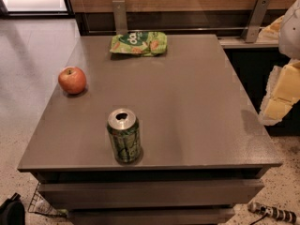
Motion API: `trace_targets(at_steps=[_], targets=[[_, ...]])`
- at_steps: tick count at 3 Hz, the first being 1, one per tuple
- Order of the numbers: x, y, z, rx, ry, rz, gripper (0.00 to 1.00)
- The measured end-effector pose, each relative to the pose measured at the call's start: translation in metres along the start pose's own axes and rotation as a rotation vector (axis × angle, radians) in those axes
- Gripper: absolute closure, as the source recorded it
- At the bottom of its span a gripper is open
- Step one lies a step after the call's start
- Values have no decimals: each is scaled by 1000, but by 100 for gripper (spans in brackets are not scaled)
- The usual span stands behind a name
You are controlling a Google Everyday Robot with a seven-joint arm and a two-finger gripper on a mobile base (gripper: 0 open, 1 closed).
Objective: Move green can near green rice chip bag
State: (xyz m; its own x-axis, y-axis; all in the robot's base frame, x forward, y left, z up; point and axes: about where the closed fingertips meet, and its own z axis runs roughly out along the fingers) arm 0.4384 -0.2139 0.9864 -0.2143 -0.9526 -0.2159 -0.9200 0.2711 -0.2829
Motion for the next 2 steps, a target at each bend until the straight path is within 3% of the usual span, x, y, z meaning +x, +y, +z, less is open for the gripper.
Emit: trace_targets(at_steps=[1,2], targets=[[0,0,0,0,0,0,0],[-11,7,10,-18,-73,-13,0]])
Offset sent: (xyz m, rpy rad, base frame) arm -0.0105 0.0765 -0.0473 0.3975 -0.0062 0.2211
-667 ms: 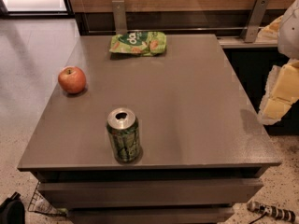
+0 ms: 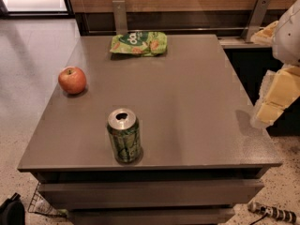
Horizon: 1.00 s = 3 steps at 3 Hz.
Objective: Move green can near green rice chip bag
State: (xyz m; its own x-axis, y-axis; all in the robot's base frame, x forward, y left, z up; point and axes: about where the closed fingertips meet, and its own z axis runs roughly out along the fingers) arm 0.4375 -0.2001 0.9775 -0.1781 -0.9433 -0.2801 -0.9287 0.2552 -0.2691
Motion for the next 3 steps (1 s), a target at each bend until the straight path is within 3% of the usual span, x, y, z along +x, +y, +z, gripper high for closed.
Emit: trace_targets(at_steps=[1,3], targets=[[-15,20,57,-52,-233,-18,0],[-63,51,104,-158,-621,53,0]])
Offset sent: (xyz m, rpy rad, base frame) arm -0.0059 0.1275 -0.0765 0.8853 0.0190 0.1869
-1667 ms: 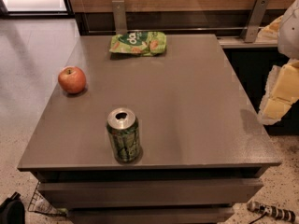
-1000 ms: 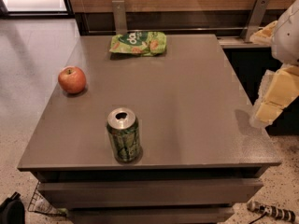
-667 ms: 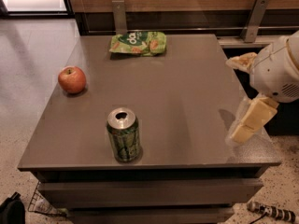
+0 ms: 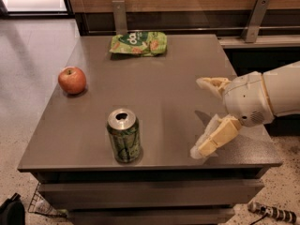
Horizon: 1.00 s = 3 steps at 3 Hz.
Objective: Move green can near green rice chip bag
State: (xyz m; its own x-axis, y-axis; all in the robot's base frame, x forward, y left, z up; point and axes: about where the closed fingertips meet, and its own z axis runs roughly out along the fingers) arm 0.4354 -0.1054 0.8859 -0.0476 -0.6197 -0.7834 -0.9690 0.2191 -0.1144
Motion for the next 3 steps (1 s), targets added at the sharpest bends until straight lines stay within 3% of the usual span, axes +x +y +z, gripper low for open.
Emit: trace_targets(at_steps=[2,3], targets=[[-49,26,26,-47,-366,87,0],[-60,29,27,-52,-404,87,0]])
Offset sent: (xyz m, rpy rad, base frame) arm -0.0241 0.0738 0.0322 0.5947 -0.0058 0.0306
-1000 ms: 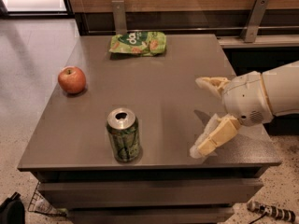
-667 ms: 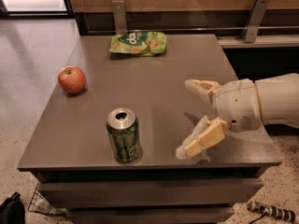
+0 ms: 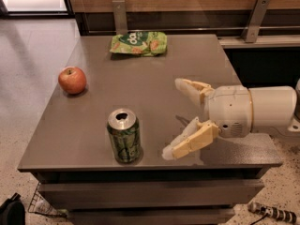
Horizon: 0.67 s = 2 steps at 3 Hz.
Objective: Move green can near green rice chip bag
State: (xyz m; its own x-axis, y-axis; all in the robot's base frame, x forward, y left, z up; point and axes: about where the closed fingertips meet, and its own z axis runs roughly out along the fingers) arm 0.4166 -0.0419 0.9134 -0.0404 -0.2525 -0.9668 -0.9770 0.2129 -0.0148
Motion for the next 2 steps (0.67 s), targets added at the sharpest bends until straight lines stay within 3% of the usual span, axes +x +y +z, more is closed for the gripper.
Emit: trace_targets(at_steps=[2], targets=[[-2,3,14,-11,-14,-16,0]])
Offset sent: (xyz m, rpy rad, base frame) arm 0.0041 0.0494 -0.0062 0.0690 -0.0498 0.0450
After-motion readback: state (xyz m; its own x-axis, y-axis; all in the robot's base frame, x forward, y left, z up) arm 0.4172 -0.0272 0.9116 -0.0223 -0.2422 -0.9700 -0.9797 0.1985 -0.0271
